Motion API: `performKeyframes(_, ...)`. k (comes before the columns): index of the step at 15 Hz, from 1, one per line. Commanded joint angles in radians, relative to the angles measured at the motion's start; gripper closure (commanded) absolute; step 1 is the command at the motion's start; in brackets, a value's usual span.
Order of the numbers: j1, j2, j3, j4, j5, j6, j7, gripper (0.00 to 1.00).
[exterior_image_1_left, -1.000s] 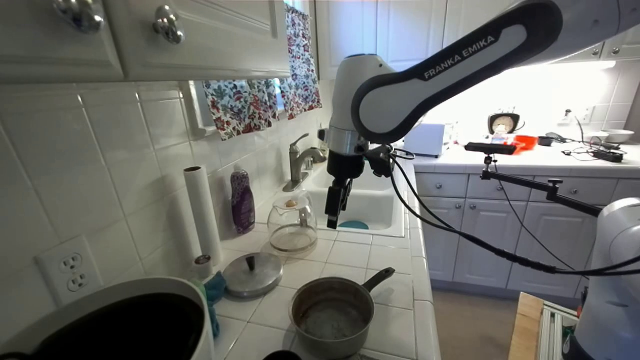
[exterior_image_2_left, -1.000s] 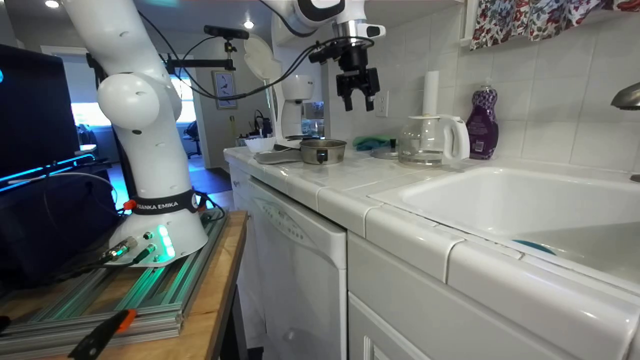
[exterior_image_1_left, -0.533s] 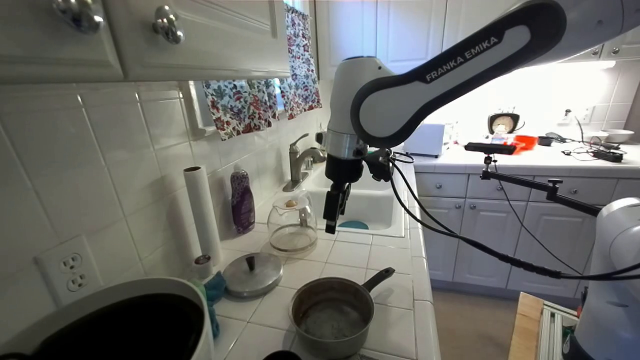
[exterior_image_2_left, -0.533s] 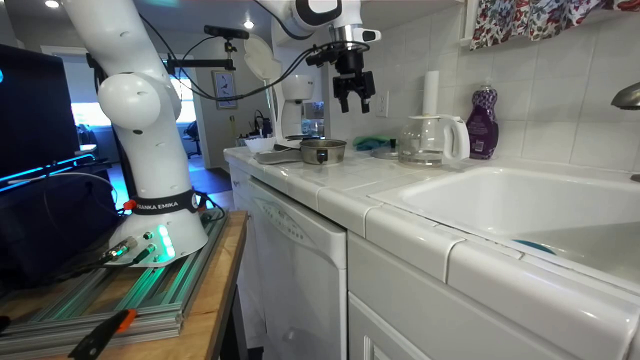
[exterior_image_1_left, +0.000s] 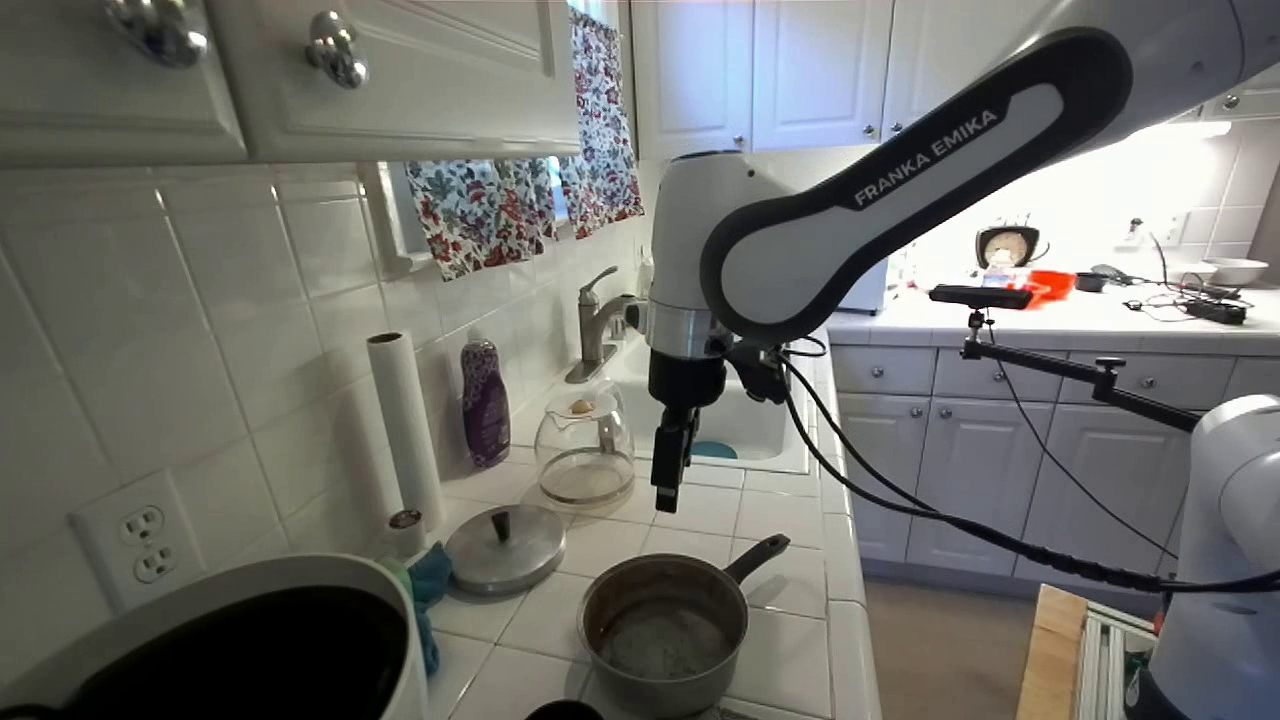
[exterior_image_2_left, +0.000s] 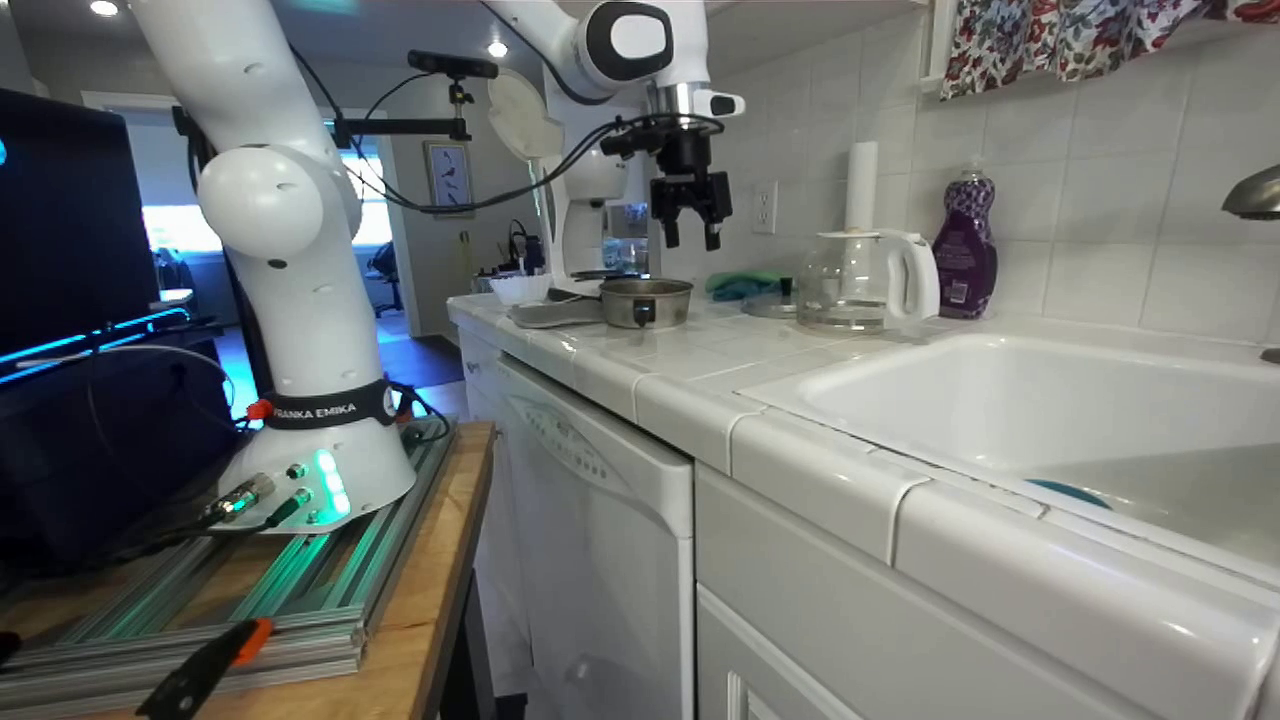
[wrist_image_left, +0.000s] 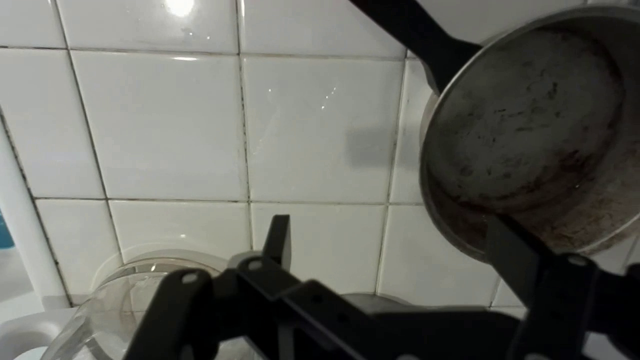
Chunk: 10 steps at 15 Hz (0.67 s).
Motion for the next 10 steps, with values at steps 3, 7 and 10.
performKeyframes(3,0.023,0.032,0.021,-0.079,0.006,0.136,0.014,0.00)
performKeyframes(7,0.039,0.037,0.040,-0.132,0.006,0.224,0.024,0.00)
performKeyframes(10,0.048,0.007,0.070,-0.176,-0.027,0.270,0.084,0.00)
